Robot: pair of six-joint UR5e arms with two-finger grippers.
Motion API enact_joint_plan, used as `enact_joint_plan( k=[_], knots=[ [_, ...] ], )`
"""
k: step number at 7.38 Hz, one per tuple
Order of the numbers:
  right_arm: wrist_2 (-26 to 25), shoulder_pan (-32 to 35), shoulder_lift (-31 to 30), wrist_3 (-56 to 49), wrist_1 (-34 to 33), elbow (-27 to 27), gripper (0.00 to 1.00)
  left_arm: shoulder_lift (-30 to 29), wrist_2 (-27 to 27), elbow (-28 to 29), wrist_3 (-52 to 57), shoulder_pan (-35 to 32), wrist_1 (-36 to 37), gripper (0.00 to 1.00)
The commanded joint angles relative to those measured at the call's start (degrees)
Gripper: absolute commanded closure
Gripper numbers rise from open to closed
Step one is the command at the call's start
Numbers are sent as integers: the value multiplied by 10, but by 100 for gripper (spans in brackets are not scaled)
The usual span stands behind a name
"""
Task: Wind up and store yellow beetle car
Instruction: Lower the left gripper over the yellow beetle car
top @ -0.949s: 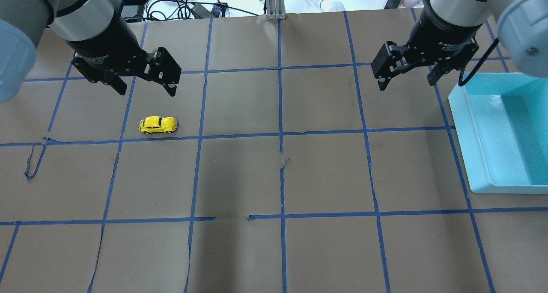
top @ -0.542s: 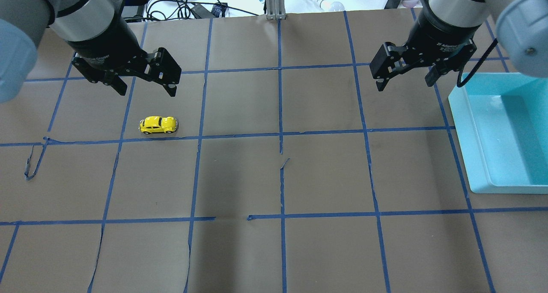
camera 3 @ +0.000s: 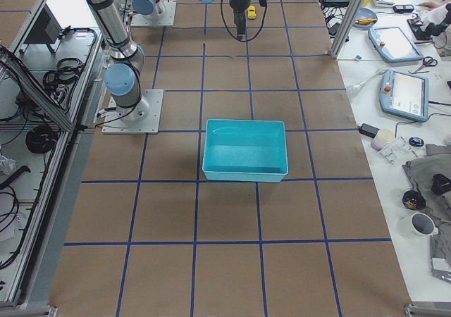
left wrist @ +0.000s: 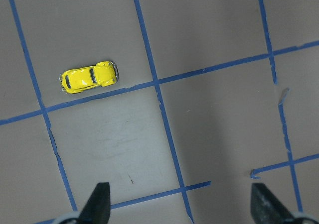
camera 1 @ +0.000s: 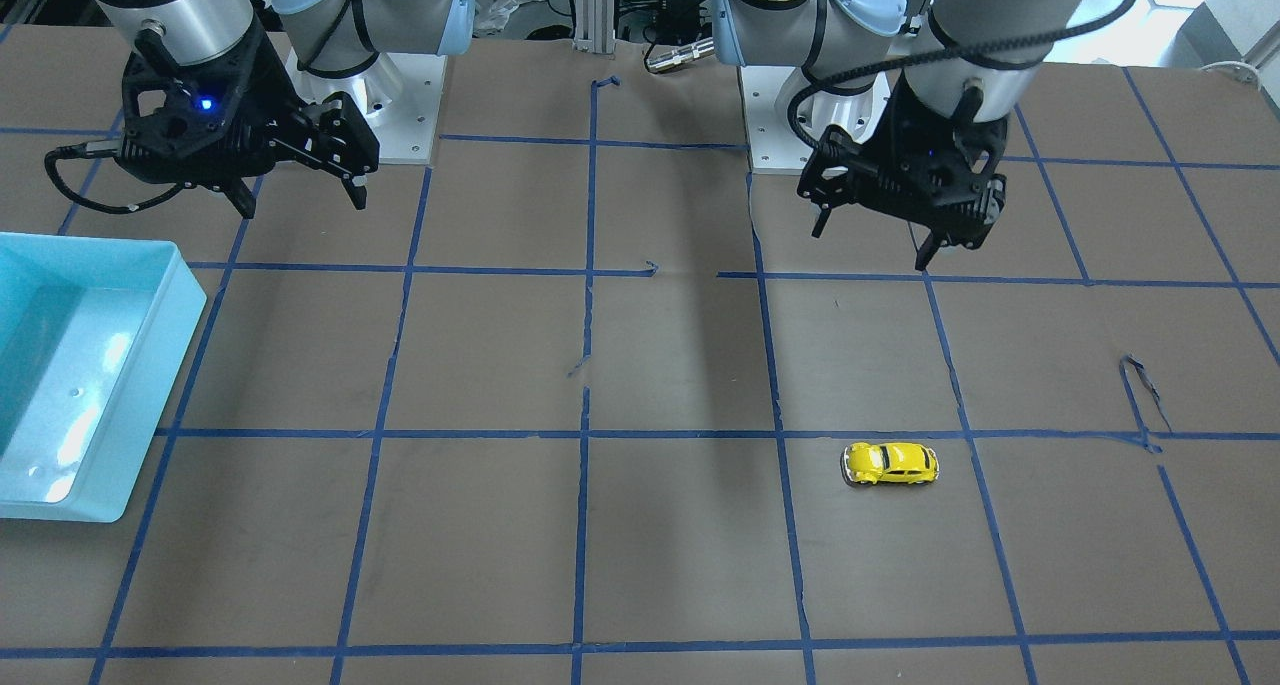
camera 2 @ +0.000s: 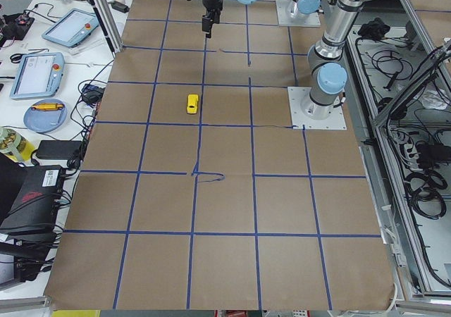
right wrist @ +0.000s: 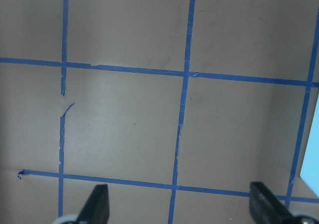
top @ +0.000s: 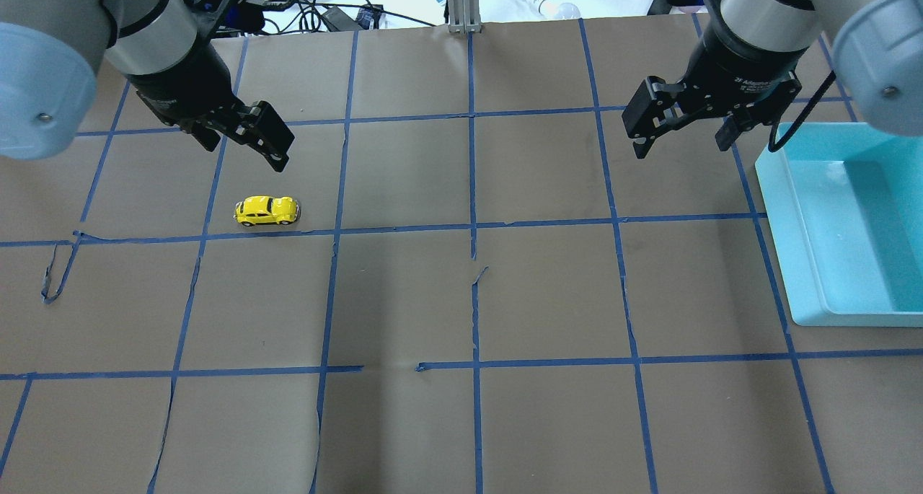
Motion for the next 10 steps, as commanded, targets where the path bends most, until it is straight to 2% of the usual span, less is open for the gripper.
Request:
enact_joint_plan(
  k=[1, 4, 6, 8, 10],
  knots=[
    [1, 0, 0, 0, 0, 1, 0, -64, 6, -18, 344, 32, 35, 0],
    [1, 0, 0, 0, 0, 1, 0, -160, 12, -27, 715, 77, 121, 0],
    [1, 0, 0, 0, 0, 1, 0, -216, 53, -27, 859, 78, 193, 0],
    [1, 0, 1, 1, 0, 1, 0, -247, 51, -29, 873, 79, 232, 1],
    [1, 0, 1, 1, 0, 1, 0, -249, 50, -39, 804, 84, 236, 1]
  ],
)
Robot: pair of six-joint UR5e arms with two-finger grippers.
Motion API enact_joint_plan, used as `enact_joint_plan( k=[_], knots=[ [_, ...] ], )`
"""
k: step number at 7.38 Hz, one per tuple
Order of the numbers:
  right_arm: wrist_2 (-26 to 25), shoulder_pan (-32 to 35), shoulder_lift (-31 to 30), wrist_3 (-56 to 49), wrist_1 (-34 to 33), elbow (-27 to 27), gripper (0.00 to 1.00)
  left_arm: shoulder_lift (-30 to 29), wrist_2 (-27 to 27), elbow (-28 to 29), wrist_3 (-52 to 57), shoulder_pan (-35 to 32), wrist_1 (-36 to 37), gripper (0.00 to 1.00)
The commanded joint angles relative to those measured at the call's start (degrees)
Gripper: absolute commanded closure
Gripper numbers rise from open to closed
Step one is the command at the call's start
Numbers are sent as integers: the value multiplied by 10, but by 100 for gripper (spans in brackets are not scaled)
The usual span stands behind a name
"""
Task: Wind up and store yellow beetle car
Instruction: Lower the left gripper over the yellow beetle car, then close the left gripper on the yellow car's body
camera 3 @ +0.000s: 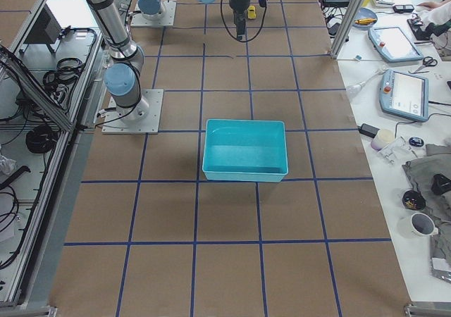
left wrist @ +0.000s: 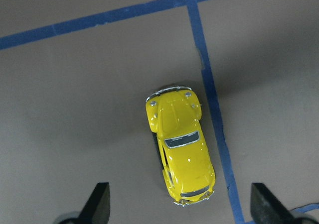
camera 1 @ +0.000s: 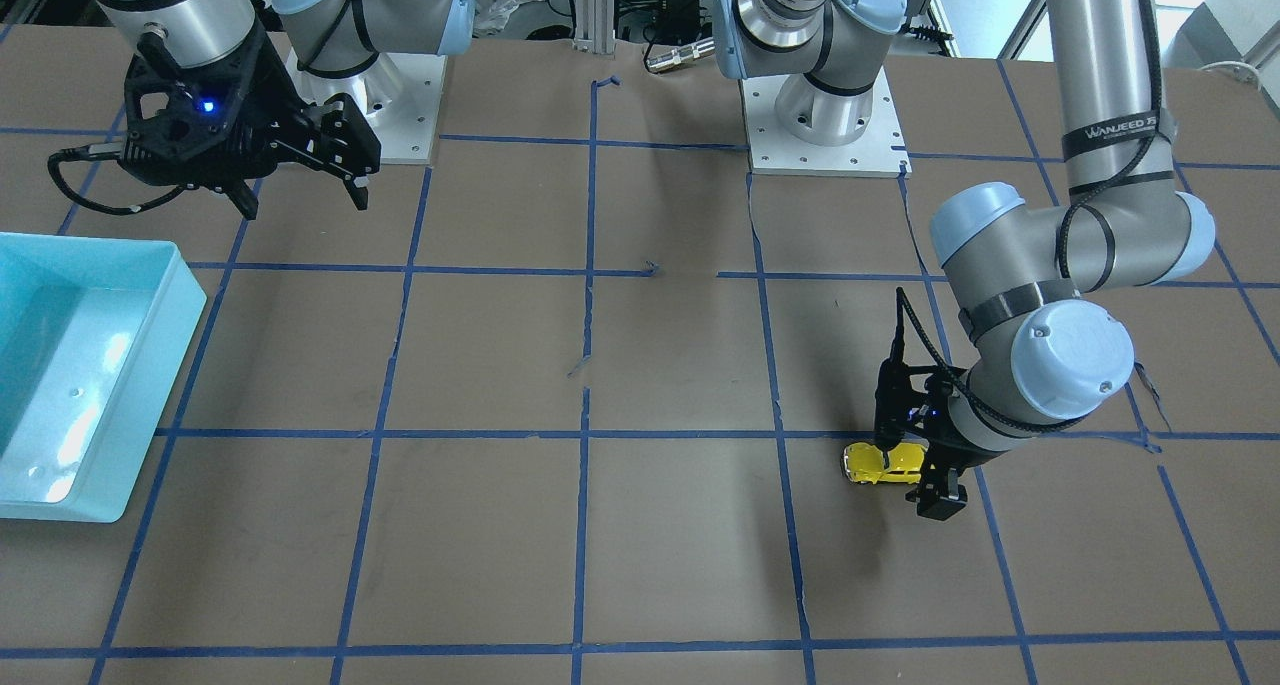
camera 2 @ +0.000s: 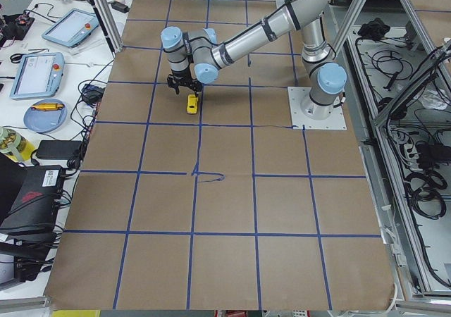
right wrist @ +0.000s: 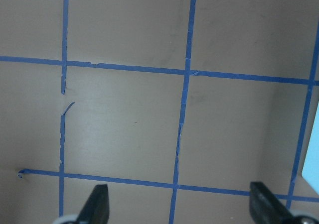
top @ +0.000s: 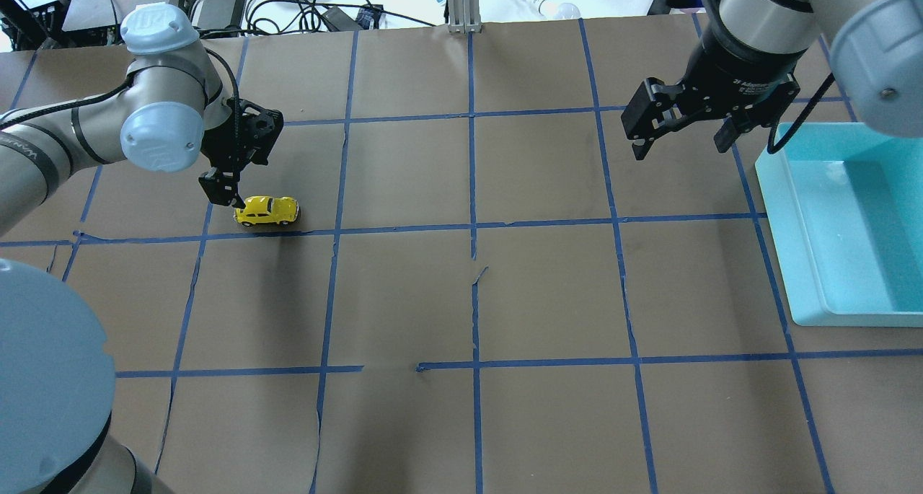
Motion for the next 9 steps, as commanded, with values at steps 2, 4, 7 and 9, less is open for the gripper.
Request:
enact_joint_plan(
  k=[2, 4, 7, 9],
  knots=[
    [1, 0, -1, 1, -1, -1, 0, -3, -5, -36, -35, 21, 29, 2],
    [0, -1, -1, 1, -1, -1, 0, 6, -5, -86, -36, 22, 128, 2],
    [0, -1, 0, 1, -1, -1, 0, 4, -41, -84, -41, 21, 131, 7],
    [0, -1, -1, 1, 0, -1, 0, 4, -40, -87, -40, 21, 132, 10]
  ],
)
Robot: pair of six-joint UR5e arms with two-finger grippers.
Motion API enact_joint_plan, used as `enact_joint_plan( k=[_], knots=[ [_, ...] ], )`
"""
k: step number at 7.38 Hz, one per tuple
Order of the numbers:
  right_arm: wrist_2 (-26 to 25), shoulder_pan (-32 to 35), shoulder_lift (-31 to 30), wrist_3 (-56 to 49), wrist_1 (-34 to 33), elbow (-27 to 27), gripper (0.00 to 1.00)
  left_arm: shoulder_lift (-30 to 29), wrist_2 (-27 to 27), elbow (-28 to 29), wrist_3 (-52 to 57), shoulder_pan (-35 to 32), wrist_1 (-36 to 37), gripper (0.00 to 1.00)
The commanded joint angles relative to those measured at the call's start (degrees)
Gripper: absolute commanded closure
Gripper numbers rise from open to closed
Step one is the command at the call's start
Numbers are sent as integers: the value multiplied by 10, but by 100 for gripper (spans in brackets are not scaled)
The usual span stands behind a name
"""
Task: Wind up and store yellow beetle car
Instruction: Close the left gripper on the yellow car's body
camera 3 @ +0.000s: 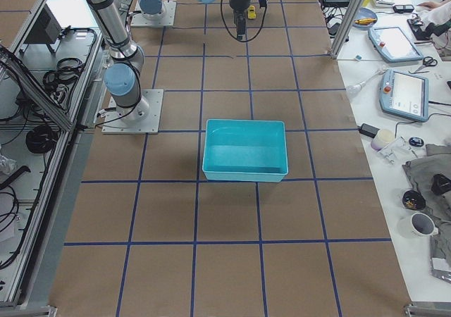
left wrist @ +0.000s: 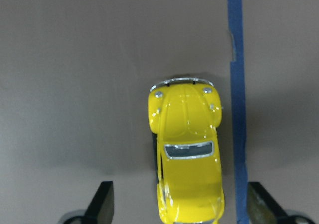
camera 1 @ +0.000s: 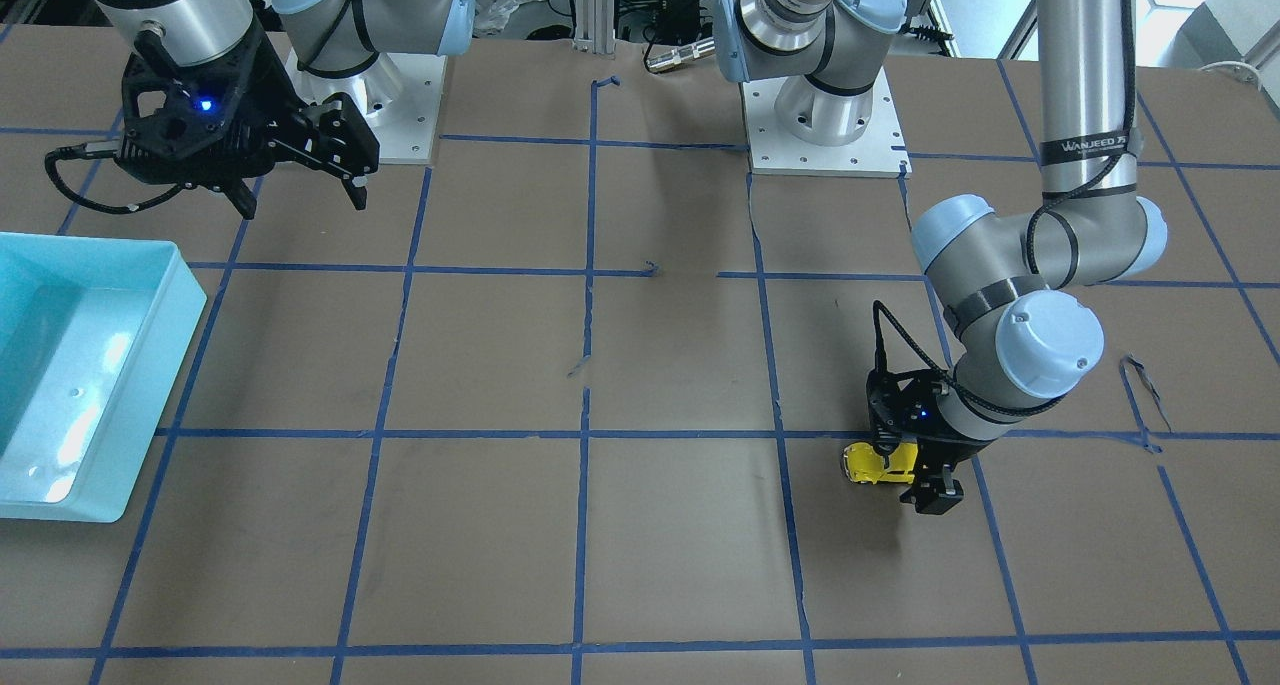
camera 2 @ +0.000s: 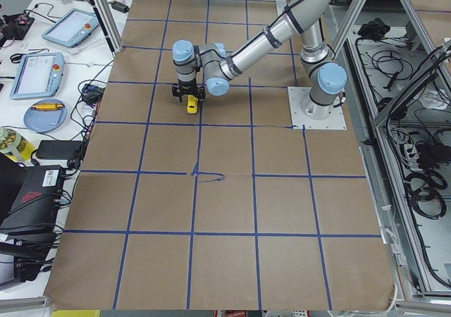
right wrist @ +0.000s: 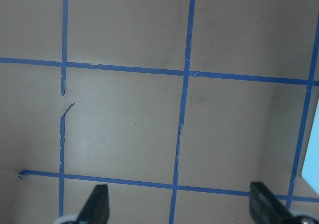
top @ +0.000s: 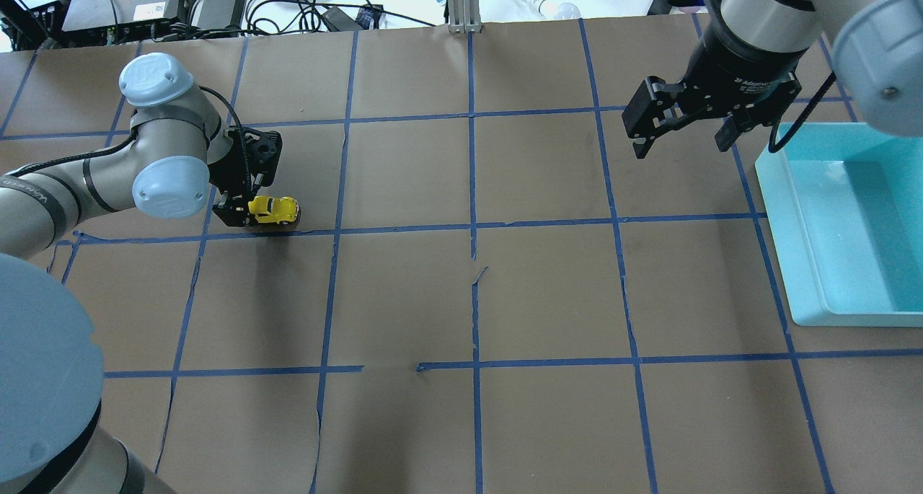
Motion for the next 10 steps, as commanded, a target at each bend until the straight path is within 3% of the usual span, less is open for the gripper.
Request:
enact_joint_plan(
  k=[1, 2, 9, 10],
  knots=[
    [0, 0, 0, 0, -1, 0, 0, 0, -2, -2, -1, 0, 1, 14],
    [-1, 0, 1, 0, -1, 0, 0, 1, -2, -3, -2, 0, 1, 24],
    [-10, -1, 0, -1, 7, 1, 0, 5, -2, -6, -17, -2, -5, 25],
    [-10, 0, 0, -1, 8, 2, 0, 8, -2, -6, -17, -2, -5, 30]
  ],
)
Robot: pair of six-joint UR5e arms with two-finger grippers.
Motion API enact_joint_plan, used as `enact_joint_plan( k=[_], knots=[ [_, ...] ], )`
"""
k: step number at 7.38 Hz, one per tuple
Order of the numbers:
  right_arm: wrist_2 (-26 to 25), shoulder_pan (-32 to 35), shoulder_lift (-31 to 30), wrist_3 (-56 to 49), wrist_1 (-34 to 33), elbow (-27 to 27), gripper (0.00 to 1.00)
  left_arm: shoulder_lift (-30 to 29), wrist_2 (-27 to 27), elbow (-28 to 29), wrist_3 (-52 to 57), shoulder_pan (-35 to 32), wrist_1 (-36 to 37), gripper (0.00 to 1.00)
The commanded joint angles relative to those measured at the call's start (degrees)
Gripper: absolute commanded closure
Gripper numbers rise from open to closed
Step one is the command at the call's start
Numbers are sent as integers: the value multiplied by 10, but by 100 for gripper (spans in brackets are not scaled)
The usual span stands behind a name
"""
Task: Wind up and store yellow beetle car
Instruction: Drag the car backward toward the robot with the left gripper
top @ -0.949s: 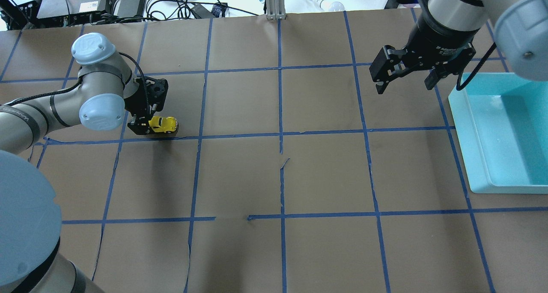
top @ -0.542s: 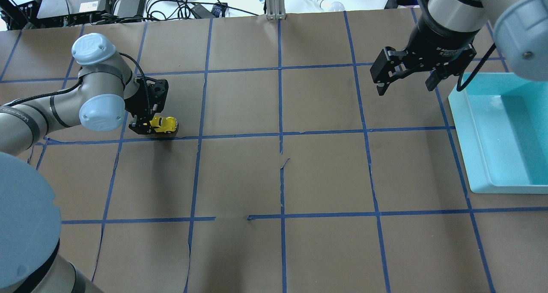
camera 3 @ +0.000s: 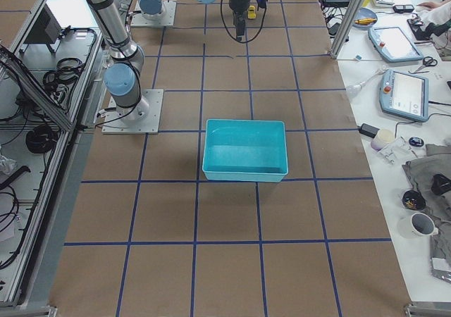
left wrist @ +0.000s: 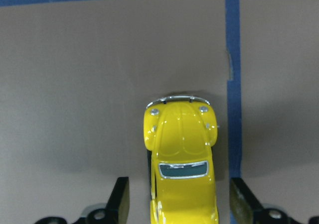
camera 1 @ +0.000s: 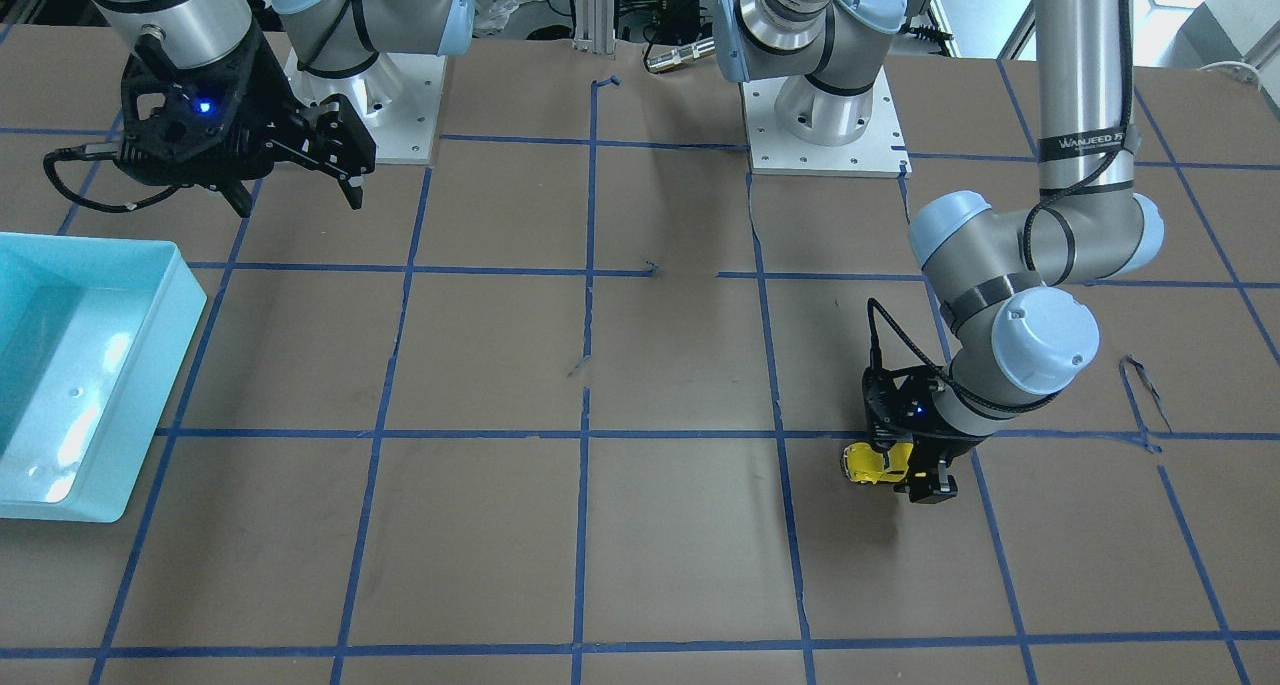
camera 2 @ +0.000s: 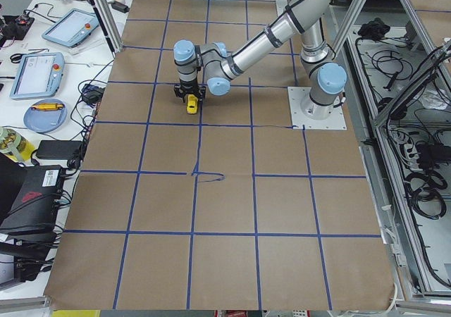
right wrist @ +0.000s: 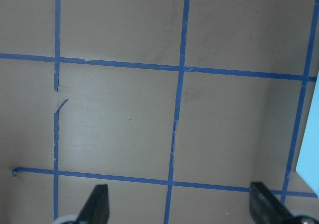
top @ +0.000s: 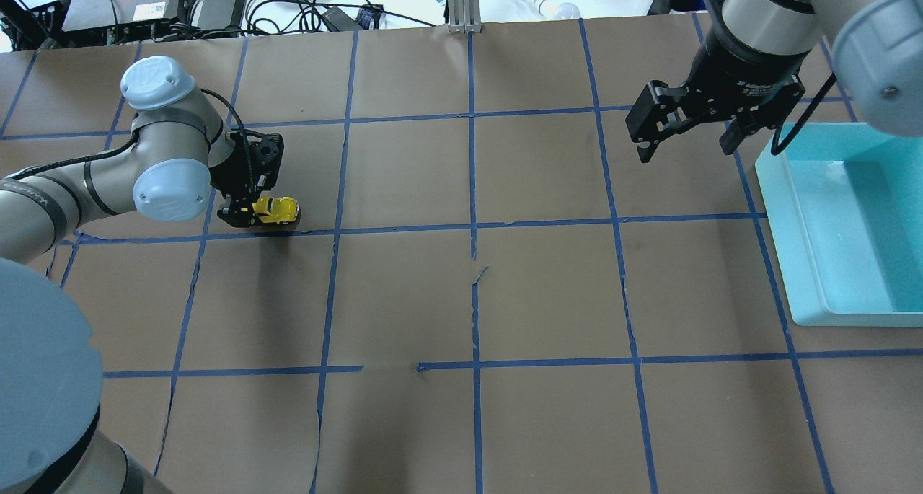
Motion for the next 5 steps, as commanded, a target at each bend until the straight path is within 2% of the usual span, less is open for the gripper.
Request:
enact_joint_plan(
  k=[1, 2, 3, 5],
  knots=[
    [-1, 0, -1, 0, 2, 4, 0, 3, 0, 0, 1, 0, 0, 52],
    [1, 1, 0, 0, -2, 4, 0, 4, 0, 0, 2, 0, 0, 80],
    [-1, 1, 0, -1, -1, 4, 0, 4, 1, 0, 2, 0, -1, 93],
    [-1, 1, 0, -1, 0, 4, 0, 4, 3, 0, 2, 0, -1, 99]
  ],
)
